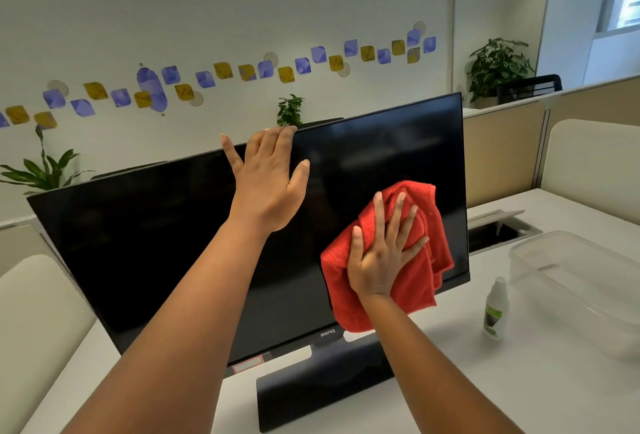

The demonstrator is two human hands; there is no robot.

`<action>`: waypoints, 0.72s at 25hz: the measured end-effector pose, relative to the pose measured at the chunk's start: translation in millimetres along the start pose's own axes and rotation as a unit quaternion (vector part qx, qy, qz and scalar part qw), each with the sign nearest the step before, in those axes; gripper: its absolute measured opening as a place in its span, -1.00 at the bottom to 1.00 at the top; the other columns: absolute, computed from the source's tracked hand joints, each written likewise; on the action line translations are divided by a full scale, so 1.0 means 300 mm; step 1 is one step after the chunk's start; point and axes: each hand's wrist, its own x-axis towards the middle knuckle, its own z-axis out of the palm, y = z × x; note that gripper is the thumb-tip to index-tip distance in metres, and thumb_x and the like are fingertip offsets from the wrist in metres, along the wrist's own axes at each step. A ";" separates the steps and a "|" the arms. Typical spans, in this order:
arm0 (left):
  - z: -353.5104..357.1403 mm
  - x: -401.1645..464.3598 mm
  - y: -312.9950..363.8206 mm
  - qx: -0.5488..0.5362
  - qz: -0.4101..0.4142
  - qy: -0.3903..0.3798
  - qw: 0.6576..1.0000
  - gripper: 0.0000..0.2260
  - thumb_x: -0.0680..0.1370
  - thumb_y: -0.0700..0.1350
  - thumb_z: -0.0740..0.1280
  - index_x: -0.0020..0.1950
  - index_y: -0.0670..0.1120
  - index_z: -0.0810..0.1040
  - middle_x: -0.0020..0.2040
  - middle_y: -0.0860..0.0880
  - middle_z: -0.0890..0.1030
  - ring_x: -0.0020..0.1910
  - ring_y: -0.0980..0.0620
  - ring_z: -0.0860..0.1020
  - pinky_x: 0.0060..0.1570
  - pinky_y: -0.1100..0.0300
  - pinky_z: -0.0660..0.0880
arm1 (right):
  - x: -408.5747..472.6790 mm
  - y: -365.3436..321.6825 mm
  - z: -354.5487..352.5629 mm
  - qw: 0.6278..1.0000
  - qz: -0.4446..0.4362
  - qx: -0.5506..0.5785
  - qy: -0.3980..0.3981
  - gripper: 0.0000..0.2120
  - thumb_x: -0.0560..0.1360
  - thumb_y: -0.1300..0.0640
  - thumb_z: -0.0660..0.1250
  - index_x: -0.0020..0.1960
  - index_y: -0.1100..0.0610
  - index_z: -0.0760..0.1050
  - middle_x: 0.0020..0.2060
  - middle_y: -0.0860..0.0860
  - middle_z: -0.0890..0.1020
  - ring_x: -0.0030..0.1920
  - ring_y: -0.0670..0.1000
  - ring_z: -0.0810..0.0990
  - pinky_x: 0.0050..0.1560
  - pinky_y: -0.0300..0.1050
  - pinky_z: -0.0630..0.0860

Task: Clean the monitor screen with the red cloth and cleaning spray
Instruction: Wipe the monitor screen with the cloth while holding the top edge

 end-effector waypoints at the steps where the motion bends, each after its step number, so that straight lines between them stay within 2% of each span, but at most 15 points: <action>1: 0.002 0.001 0.000 0.002 0.001 -0.001 1.000 -0.55 0.56 0.00 0.08 0.44 -0.06 0.16 0.44 -0.05 0.25 0.46 -0.02 0.08 0.33 -0.12 -0.44 | -0.009 0.024 -0.005 1.000 0.006 -0.006 -0.003 -0.45 0.52 -0.23 -0.10 0.44 -0.03 0.09 0.46 0.01 0.07 0.48 0.14 -0.01 0.36 0.41 -0.15; 4: 0.001 0.002 0.002 0.006 -0.002 -0.006 1.000 -0.48 0.49 0.07 0.00 0.44 -0.06 0.17 0.44 -0.05 0.26 0.46 -0.02 0.09 0.33 -0.13 -0.43 | 0.019 0.049 -0.015 0.999 0.044 -0.004 0.008 -0.47 0.51 -0.18 -0.08 0.44 -0.06 0.04 0.46 -0.02 0.04 0.48 0.11 -0.05 0.36 0.45 -0.14; 8: 0.004 -0.002 0.000 0.004 -0.003 -0.003 1.000 -0.45 0.46 0.08 -0.02 0.43 -0.06 0.17 0.43 -0.04 0.26 0.46 -0.01 0.09 0.32 -0.12 -0.44 | 0.101 -0.050 0.000 0.997 0.072 0.028 0.031 -0.44 0.50 -0.19 -0.06 0.47 -0.06 0.01 0.50 0.04 0.08 0.49 0.12 -0.07 0.34 0.47 -0.16; 12: 0.004 -0.004 0.001 -0.004 -0.004 -0.001 1.000 -0.45 0.46 0.08 -0.02 0.43 -0.07 0.18 0.43 -0.04 0.26 0.46 0.00 0.09 0.33 -0.12 -0.44 | 0.069 -0.157 0.033 0.998 -0.060 -0.015 0.001 -0.39 0.49 -0.24 -0.04 0.48 -0.03 0.01 0.49 0.04 0.08 0.49 0.13 -0.06 0.33 0.42 -0.23; 16: -0.002 -0.002 0.002 0.007 -0.005 -0.008 1.000 -0.43 0.45 0.10 -0.04 0.44 -0.06 0.16 0.44 -0.04 0.25 0.46 0.00 0.07 0.33 -0.12 -0.44 | -0.055 -0.116 0.053 0.973 -0.212 -0.078 -0.051 -0.39 0.51 -0.28 -0.14 0.49 -0.09 -0.14 0.51 -0.10 -0.18 0.50 0.08 -0.18 0.36 0.36 -0.26; 18: -0.002 -0.002 0.004 0.013 -0.003 -0.011 1.000 -0.43 0.45 0.12 -0.05 0.44 -0.06 0.16 0.45 -0.04 0.24 0.46 0.00 0.07 0.33 -0.12 -0.44 | -0.121 -0.042 0.049 0.961 -0.249 -0.097 -0.070 -0.41 0.52 -0.27 -0.16 0.49 -0.09 -0.15 0.50 -0.11 -0.20 0.50 0.06 -0.20 0.36 0.35 -0.27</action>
